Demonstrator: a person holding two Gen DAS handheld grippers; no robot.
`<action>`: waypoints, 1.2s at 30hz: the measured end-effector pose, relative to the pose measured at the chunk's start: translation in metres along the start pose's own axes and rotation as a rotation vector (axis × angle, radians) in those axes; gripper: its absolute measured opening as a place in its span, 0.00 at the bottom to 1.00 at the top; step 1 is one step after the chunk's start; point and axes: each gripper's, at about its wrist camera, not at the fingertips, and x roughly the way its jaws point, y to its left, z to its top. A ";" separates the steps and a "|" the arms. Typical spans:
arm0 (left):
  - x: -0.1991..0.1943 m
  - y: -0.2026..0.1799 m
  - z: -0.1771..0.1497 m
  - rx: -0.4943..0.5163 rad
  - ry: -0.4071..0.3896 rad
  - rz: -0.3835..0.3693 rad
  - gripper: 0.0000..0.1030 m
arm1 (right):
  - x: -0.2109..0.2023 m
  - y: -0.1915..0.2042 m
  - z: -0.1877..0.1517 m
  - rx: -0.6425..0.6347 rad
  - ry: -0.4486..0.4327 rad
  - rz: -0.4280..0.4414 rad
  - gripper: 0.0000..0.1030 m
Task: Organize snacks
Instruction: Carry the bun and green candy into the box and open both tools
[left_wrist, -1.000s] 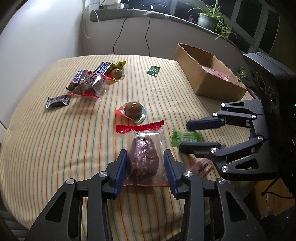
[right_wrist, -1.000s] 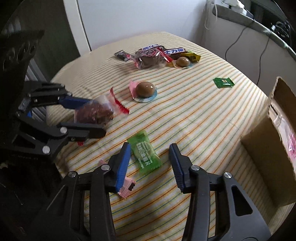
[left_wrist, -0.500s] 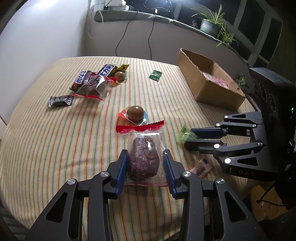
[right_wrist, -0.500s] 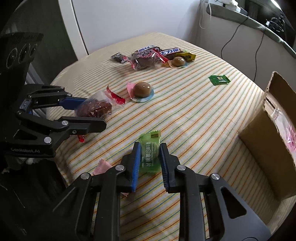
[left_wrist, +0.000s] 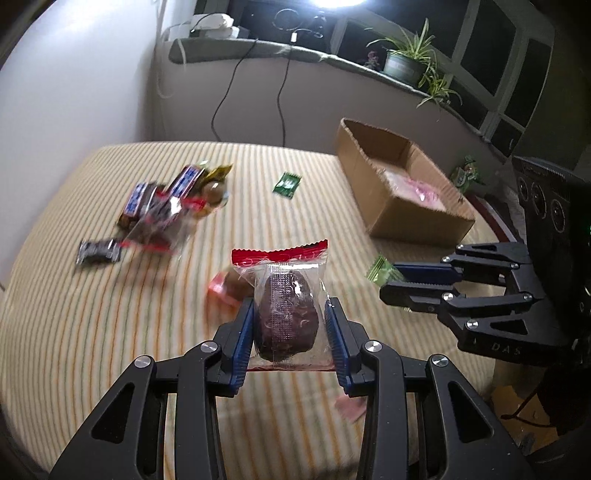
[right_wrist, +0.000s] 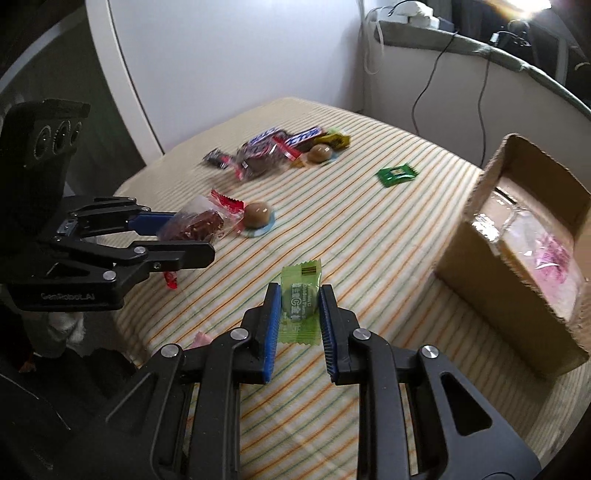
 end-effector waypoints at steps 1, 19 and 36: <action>0.001 -0.002 0.003 0.004 -0.005 -0.004 0.35 | -0.003 -0.002 0.001 0.007 -0.006 -0.003 0.21; 0.034 -0.044 0.085 0.107 -0.060 -0.094 0.35 | -0.062 -0.073 0.026 0.120 -0.155 -0.101 0.21; 0.112 -0.095 0.155 0.198 -0.004 -0.151 0.35 | -0.074 -0.177 0.042 0.269 -0.160 -0.238 0.21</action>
